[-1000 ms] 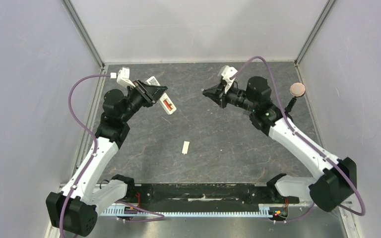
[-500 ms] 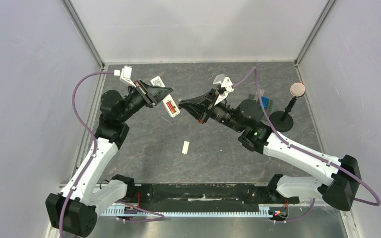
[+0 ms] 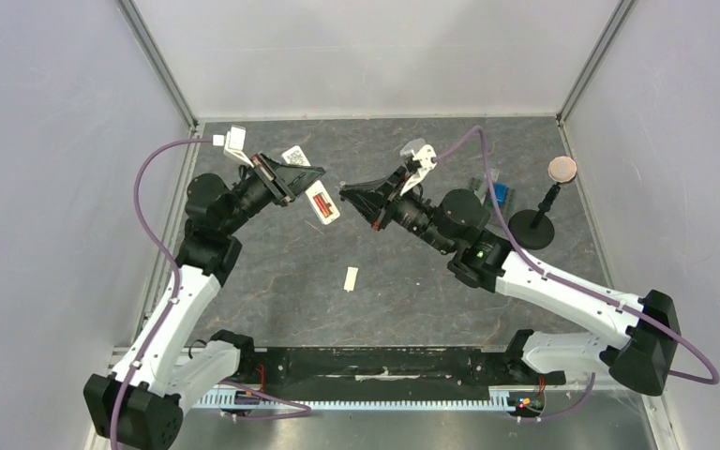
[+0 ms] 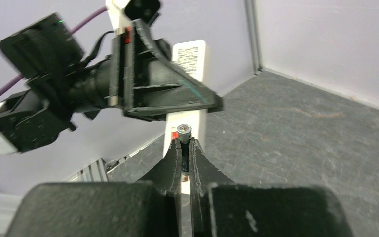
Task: Load the batteries into the remote control
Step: Place the battery at the center of the board, then pick up the battery from the center of the board.
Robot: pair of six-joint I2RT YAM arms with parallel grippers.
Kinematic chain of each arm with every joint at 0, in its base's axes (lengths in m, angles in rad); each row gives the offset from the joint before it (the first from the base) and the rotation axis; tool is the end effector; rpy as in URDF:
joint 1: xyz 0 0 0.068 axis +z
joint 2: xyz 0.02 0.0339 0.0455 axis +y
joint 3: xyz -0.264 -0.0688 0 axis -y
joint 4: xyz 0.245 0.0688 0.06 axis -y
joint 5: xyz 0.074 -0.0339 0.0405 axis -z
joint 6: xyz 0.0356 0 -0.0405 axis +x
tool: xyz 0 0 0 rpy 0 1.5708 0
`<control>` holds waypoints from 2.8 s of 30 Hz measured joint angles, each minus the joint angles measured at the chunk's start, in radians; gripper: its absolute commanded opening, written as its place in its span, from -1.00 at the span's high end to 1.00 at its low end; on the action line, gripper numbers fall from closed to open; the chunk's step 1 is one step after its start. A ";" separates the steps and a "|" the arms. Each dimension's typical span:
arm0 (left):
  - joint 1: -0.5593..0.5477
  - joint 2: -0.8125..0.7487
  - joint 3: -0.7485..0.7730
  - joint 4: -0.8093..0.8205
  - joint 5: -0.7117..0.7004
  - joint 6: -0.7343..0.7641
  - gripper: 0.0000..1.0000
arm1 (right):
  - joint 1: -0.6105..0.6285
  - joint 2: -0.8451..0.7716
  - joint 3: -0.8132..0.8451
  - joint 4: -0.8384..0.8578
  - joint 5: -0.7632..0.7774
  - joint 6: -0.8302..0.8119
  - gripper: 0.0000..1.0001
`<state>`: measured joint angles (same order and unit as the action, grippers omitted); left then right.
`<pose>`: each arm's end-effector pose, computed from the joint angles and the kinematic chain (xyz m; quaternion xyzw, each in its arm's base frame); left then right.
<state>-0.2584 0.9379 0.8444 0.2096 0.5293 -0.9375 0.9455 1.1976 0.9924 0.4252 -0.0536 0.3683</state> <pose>0.2056 -0.0729 0.3754 -0.0295 0.6702 -0.5496 0.4979 0.1640 0.2304 0.3921 -0.1979 0.5932 0.4897 0.6076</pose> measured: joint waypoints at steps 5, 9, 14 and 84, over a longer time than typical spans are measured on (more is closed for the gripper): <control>0.000 -0.034 -0.001 -0.068 -0.058 0.003 0.96 | 0.006 -0.003 0.014 -0.125 0.286 0.143 1.00; 0.000 -0.060 -0.013 -0.100 -0.099 0.004 0.96 | 0.002 -0.003 0.005 -0.315 0.563 0.394 1.00; 0.000 -0.065 -0.023 -0.116 -0.127 0.006 0.96 | -0.004 0.013 -0.018 -0.589 0.715 0.805 1.00; 0.000 -0.119 -0.080 -0.204 -0.189 0.094 0.96 | -0.256 0.269 -0.126 -1.006 -0.084 -1.209 -0.18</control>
<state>-0.2584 0.8185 0.7643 0.0051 0.3405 -0.8436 0.6891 1.4662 0.8665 -0.5808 -0.1379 -0.8410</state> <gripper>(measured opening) 0.306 0.592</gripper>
